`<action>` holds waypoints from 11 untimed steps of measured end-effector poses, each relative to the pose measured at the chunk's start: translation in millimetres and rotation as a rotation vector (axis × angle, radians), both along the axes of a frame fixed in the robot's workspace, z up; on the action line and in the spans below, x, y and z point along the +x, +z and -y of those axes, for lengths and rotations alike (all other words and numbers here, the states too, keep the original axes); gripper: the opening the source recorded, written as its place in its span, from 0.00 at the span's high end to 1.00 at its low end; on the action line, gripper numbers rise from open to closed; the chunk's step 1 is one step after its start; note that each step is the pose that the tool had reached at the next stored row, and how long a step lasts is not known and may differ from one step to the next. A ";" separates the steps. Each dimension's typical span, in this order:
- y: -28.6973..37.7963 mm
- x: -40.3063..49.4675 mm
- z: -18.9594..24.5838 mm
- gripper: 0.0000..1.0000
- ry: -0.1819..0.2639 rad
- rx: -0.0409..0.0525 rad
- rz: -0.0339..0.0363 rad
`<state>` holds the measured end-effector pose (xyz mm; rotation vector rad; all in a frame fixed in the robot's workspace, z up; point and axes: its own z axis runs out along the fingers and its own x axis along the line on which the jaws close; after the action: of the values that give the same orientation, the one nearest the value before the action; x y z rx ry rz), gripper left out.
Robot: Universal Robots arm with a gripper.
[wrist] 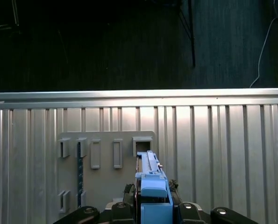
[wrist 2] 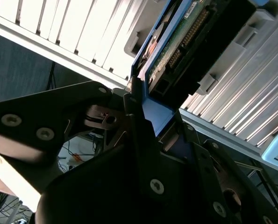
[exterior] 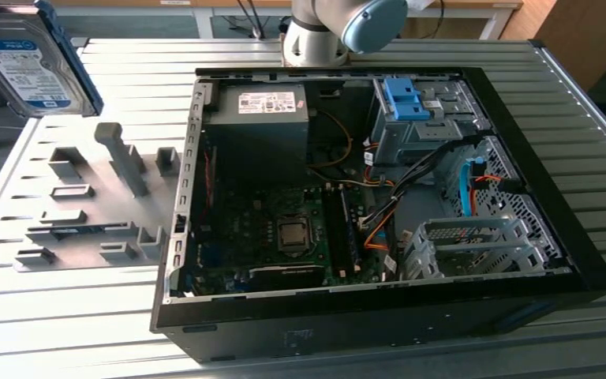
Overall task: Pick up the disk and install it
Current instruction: 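Pick up the disk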
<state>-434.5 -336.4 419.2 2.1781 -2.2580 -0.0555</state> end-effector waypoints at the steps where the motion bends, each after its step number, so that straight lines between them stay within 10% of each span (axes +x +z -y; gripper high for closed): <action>1: 1.3 0.0 0.0 0.63 0.000 0.0000 -0.0002; 11: 13.0 0.0 0.0 0.63 0.000 -0.0001 -0.0003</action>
<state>-434.5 -336.4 432.2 2.1779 -2.2578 -0.0557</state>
